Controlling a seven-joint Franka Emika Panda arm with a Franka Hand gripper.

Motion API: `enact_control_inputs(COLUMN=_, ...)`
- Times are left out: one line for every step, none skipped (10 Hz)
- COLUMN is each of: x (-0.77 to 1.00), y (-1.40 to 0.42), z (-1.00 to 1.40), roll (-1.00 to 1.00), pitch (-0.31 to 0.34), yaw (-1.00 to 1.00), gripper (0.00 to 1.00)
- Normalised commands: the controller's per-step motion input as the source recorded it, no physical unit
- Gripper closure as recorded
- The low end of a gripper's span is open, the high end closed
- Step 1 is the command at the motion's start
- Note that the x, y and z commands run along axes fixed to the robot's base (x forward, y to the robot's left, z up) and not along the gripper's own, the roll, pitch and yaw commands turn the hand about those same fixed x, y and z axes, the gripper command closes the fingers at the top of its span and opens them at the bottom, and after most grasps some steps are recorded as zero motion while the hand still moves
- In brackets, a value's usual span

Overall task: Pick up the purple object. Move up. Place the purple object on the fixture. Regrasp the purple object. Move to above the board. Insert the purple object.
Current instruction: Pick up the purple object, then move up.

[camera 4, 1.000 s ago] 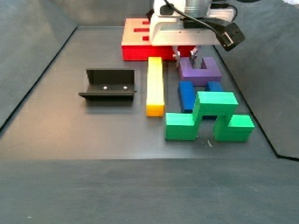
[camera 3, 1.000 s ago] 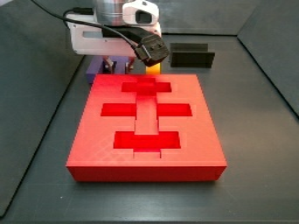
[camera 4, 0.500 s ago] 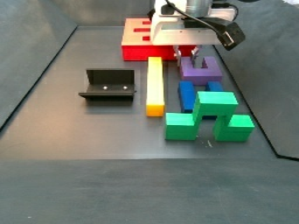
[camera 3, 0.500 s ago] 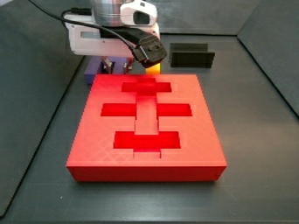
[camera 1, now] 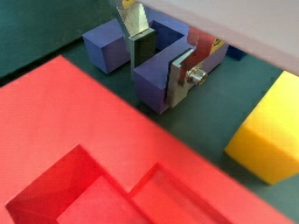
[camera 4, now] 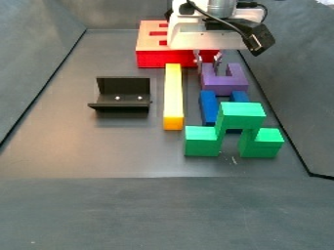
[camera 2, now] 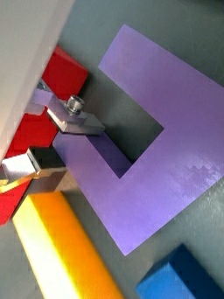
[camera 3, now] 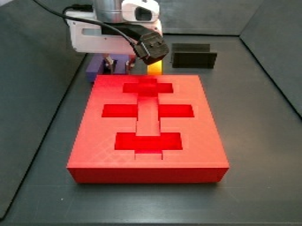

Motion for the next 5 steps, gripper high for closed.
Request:
enact_control_inputs(x=0.0, y=0.0, z=0.0, roll=0.0, pitch=0.0, yaw=0.0, gripper=1.0)
enact_control_inputs(x=0.0, y=0.0, z=0.0, roll=0.0, pitch=0.0, yaw=0.0, gripper=1.0)
enact_control_inputs(x=0.0, y=0.0, z=0.83, roll=0.0, pitch=0.0, yaw=0.0, gripper=1.0)
enact_control_inputs(x=-0.01, y=-0.05, z=0.83, roll=0.0, pitch=0.004, yaw=-0.03, gripper=1.0)
enact_control_inputs(x=-0.05, y=-0.03, z=0.59, roll=-0.01, pitch=0.043, yaw=-0.02, gripper=1.0)
